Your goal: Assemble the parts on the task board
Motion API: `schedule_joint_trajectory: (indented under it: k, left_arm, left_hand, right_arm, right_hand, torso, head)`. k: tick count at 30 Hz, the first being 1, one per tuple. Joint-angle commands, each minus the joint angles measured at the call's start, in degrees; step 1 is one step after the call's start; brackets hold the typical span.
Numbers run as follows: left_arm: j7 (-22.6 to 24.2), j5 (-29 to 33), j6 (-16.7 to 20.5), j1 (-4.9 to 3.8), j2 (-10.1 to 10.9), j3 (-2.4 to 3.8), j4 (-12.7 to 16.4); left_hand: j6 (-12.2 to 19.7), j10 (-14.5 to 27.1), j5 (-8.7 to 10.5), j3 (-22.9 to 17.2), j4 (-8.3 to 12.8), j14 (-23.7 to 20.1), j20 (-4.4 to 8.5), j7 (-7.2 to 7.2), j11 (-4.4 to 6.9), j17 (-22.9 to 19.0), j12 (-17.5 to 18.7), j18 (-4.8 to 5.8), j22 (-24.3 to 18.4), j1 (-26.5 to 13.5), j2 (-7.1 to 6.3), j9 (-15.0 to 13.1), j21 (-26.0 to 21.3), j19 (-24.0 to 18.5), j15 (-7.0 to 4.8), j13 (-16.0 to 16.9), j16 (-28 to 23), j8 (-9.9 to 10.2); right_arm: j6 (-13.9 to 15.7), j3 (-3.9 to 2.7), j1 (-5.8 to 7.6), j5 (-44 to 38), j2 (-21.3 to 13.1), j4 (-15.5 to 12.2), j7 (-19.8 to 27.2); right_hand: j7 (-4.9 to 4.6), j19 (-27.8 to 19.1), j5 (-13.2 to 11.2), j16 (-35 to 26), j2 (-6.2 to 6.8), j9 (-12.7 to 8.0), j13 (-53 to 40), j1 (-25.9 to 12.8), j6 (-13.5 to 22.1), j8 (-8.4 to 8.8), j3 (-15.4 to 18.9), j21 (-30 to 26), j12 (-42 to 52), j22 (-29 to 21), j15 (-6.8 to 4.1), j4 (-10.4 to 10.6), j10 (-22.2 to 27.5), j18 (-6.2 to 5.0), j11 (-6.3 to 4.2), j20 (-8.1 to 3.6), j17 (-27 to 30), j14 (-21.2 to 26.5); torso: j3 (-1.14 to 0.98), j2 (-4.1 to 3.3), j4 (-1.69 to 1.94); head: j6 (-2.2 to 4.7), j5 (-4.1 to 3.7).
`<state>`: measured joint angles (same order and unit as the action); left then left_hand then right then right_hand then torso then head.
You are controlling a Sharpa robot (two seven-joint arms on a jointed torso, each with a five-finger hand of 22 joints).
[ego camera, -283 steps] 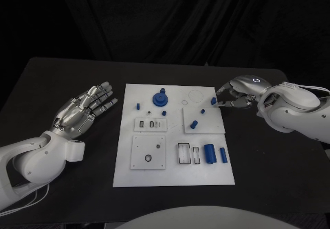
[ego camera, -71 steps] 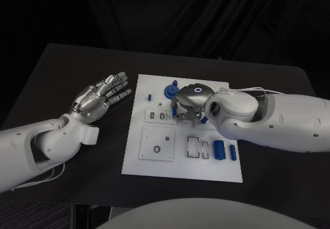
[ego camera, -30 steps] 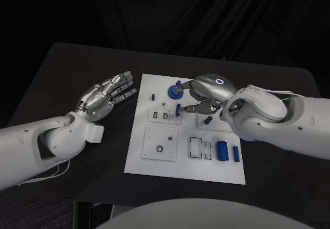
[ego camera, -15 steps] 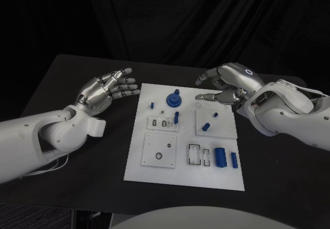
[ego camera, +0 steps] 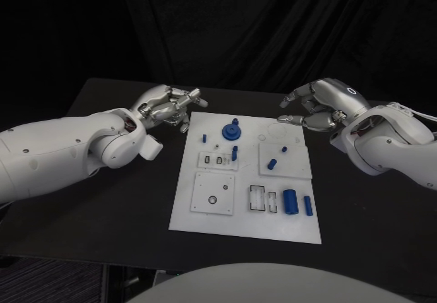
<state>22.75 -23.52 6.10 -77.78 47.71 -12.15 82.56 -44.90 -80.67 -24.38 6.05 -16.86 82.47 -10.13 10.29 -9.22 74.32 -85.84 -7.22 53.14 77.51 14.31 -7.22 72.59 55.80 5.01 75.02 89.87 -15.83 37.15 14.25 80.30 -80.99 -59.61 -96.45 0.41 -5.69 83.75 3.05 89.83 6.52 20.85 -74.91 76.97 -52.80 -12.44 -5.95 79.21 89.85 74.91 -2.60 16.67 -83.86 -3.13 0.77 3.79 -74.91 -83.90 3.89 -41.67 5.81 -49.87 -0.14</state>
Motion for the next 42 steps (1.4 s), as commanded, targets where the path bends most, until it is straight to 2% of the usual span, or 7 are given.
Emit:
schedule_joint_trajectory:
  k: [1,8,14,21,26,32,42]
  left_arm:
    - [-11.6,-19.8,4.2,-0.57,-1.1,0.06,0.2]
    - [-24.1,-32.1,1.4,-2.19,-3.7,0.07,1.3]
    - [-32.4,-35.2,-2.6,-3.44,-6.0,0.07,2.2]
    - [-41.3,-40.6,-8.3,-4.35,-8.7,0.08,3.4]
    - [-47.9,-41.9,-12.4,-4.54,-10.5,0.08,3.3]
    - [-52.8,-42.5,-13.1,-4.58,-12.2,0.07,2.8]
    - [-55.2,-42.7,-13.8,-4.45,-14.3,0.06,2.1]
  left_hand:
    - [-1.7,-9.3,2.08,0.1,0.1,7.5,0.26,-0.70,3.07,15.7,-4.2,2.69,17.4,-1.1,-0.76,-1.5,10.5,13.4,-1.18,15.0,0.1,-1.1]
    - [-4.5,-9.3,6.22,1.8,0.1,7.5,1.37,-2.24,4.70,15.7,-4.2,5.20,29.4,-4.4,-1.60,-5.7,15.4,25.9,-2.78,15.0,0.1,-3.8]
    - [-4.7,-9.3,8.92,3.4,0.2,7.5,2.06,-2.86,5.34,15.7,-4.2,5.67,31.3,-6.2,-2.22,-9.5,15.9,28.2,-3.54,15.0,0.1,-5.7]
    - [-5.9,-9.3,10.91,5.4,0.3,7.5,4.19,-5.13,7.56,15.7,-4.2,6.66,34.9,-8.3,-2.87,-20.2,16.9,32.2,-5.64,15.0,0.1,-13.0]
    - [-3.7,-9.3,11.49,6.7,0.4,7.5,5.15,-5.83,8.36,15.7,-4.2,6.61,34.7,-9.4,-2.86,-29.5,16.7,32.1,-6.56,15.0,0.1,-16.8]
    - [-3.2,-9.3,12.13,8.0,0.3,7.5,5.88,-6.60,9.10,15.7,-4.2,6.60,34.7,-10.6,-2.71,-37.8,16.6,32.2,-7.33,15.0,0.1,-19.2]
    - [-4.6,-9.3,10.73,8.0,0.5,7.5,6.52,-7.40,9.84,15.7,-4.2,6.57,34.6,-10.3,-2.15,-41.3,16.6,32.1,-8.01,15.0,0.1,-19.5]
  right_arm:
    - [-2.3,-0.04,-0.29,1.6,0.2,0.5,-1.3]
    - [-3.8,-0.04,-0.69,1.7,0.6,1.1,-2.6]
    - [-5.0,-0.04,-0.98,1.7,0.8,1.5,-3.6]
    - [-5.5,-0.06,-1.08,1.8,1.2,1.9,-4.3]
    - [-5.7,-0.06,-1.16,1.8,1.5,2.3,-4.5]
    - [-5.5,-0.06,-1.79,1.8,1.5,2.6,-4.5]
    - [-5.4,-0.06,-2.53,1.8,1.8,3.1,-4.2]
  right_hand:
    - [-0.12,0.7,0.0,0.2,-0.76,-0.1,-15.1,0.2,-0.4,-0.11,-0.3,0.1,0.2,11.8,0.29,0.0,-6.1,0.64,0.42,0.10,-15.1,-6.1]
    - [-0.22,0.7,0.4,0.2,-1.28,-0.4,-15.1,0.8,-0.4,0.05,-0.7,0.1,0.2,11.8,0.43,-0.2,-6.1,0.62,0.54,0.25,-15.1,-6.1]
    - [-0.30,0.7,0.9,0.2,-1.48,-0.7,-15.1,1.0,-0.4,0.20,-0.8,0.0,0.2,11.7,0.49,-0.2,-6.1,0.60,0.62,0.33,-15.1,-6.1]
    - [-0.39,0.7,2.0,0.2,-1.61,-1.0,-15.1,1.3,-0.5,0.38,-0.9,0.1,0.2,11.7,0.60,-0.2,-6.1,0.60,0.77,0.46,-15.1,-6.1]
    - [-0.43,0.7,2.8,0.2,-1.60,-1.2,-15.1,1.4,-0.6,0.46,-0.8,0.0,0.2,11.7,0.67,-0.2,-6.1,0.58,0.84,0.53,-15.1,-6.1]
    - [-0.45,0.6,3.3,0.2,-1.66,-1.4,-15.1,1.6,-0.7,0.50,-0.9,-0.1,0.2,11.7,0.71,-0.2,-6.1,0.55,0.90,0.57,-15.1,-6.1]
    - [-0.49,0.6,3.7,0.2,-1.83,-1.5,-15.1,1.6,-0.8,0.50,-0.9,-0.2,0.2,11.7,0.76,-0.2,-6.1,0.53,0.97,0.61,-15.1,-6.1]
  torso:
    - [-1.04,1.81,-0.65]
    - [-2.23,3.23,-1.20]
    - [-2.98,3.81,-1.67]
    - [-3.89,4.14,-2.28]
    - [-4.15,4.25,-2.39]
    - [-4.85,4.50,-2.81]
    - [-5.42,4.50,-3.85]
  head:
    - [-0.13,0.78]
    - [-0.13,1.69]
    - [-0.13,1.65]
    - [-0.13,0.89]
    - [-0.13,0.20]
    - [-0.13,0.47]
    - [-0.13,1.38]
